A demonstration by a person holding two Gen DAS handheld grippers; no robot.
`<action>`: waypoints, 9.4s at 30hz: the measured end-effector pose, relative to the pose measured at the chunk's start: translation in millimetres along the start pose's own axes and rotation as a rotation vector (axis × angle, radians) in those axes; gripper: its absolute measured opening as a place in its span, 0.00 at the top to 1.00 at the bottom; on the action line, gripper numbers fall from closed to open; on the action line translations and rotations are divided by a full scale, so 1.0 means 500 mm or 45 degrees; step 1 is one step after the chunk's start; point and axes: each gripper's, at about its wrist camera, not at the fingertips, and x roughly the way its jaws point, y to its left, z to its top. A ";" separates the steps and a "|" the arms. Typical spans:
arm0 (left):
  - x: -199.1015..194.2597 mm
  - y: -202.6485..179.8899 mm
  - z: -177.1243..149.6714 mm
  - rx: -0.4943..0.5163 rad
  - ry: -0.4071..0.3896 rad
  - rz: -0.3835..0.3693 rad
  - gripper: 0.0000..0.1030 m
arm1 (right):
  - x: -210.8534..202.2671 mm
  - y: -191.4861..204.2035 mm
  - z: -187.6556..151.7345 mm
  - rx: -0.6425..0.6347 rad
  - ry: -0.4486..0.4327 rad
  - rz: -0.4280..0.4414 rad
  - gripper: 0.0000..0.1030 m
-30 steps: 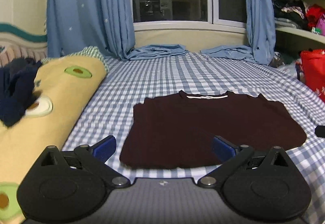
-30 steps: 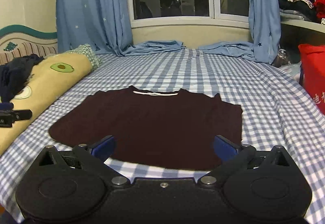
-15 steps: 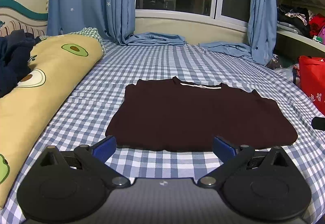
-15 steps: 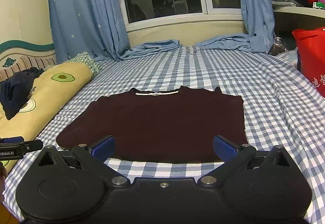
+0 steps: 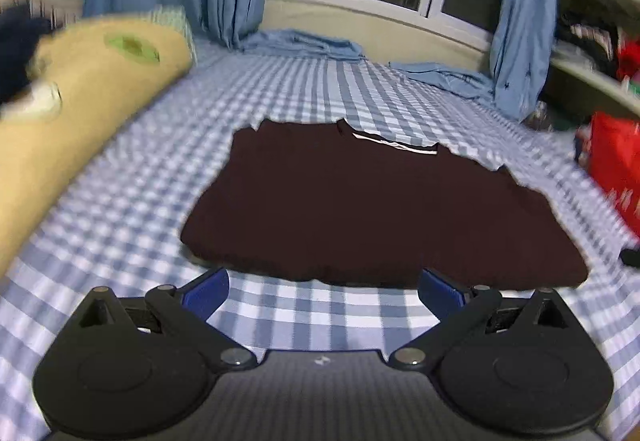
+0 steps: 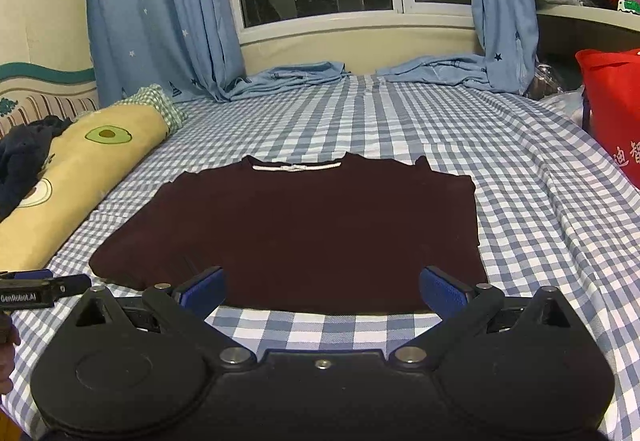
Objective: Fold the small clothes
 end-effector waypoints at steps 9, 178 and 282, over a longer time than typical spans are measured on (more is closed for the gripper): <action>0.096 0.146 0.028 -0.259 0.045 -0.037 0.01 | 0.041 -0.012 0.005 -0.005 0.022 -0.024 0.01; 0.295 -0.336 -0.026 0.077 -0.162 0.218 0.10 | 0.120 -0.425 0.076 0.961 -0.397 0.622 0.89; 0.186 -0.334 -0.029 0.385 -0.001 0.007 0.05 | 0.054 -0.345 -0.090 0.507 0.053 0.373 0.01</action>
